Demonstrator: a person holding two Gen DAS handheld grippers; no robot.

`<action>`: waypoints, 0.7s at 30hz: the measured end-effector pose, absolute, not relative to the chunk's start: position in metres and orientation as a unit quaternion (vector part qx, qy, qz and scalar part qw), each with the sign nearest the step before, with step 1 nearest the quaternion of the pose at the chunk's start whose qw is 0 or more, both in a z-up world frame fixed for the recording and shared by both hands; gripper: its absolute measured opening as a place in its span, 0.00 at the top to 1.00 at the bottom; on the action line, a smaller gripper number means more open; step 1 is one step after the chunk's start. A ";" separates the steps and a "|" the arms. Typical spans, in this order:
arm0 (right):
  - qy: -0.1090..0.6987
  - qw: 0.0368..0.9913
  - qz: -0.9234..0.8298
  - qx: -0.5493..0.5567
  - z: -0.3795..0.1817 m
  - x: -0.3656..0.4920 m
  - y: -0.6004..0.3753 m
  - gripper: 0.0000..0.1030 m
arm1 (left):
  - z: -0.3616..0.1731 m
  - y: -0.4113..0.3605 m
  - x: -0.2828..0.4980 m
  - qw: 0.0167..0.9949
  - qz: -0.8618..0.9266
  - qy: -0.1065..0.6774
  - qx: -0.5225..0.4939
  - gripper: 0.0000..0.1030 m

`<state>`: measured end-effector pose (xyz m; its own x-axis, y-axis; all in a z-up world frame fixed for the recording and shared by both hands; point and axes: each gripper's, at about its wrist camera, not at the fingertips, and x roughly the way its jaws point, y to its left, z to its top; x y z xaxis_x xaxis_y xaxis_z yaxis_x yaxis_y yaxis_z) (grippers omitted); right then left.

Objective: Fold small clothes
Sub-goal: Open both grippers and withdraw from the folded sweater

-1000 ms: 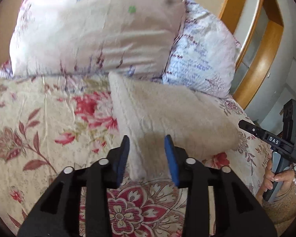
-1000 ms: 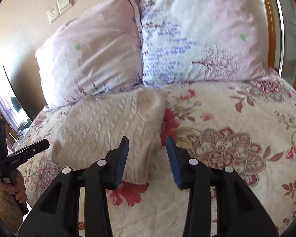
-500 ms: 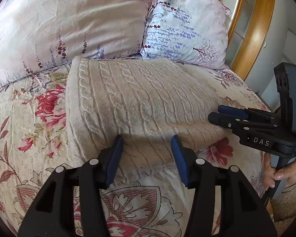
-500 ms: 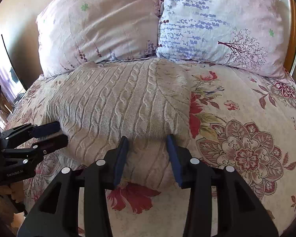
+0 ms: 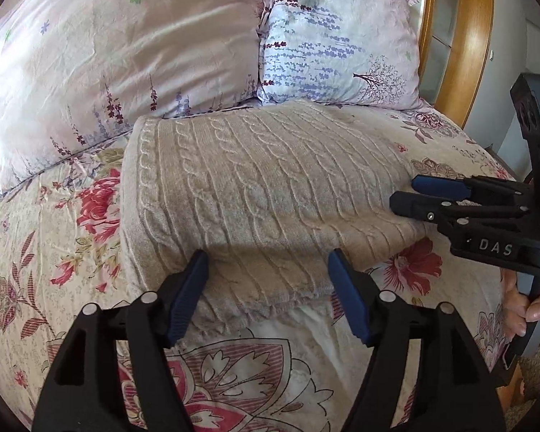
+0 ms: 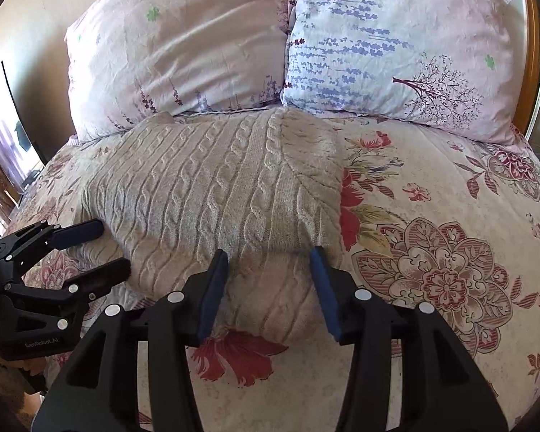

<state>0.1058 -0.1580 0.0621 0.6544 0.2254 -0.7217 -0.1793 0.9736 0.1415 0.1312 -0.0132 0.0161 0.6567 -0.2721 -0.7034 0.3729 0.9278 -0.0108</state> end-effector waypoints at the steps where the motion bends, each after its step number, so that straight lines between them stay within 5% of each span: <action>1: 0.395 0.911 0.111 0.034 0.064 0.102 -0.160 0.42 | 0.017 -0.013 0.128 0.910 -0.173 0.370 0.075 0.22; 3: 0.385 0.917 0.095 0.035 0.069 0.097 -0.164 0.19 | 0.019 -0.013 0.121 0.915 -0.159 0.361 0.088 0.20; 8: 0.374 0.924 0.062 0.051 0.073 0.088 -0.181 0.07 | 0.022 -0.007 0.110 0.929 -0.097 0.337 0.120 0.08; 21: 0.413 0.907 0.049 0.057 0.045 0.067 -0.163 0.01 | 0.005 0.039 0.097 0.918 -0.027 0.392 0.047 0.02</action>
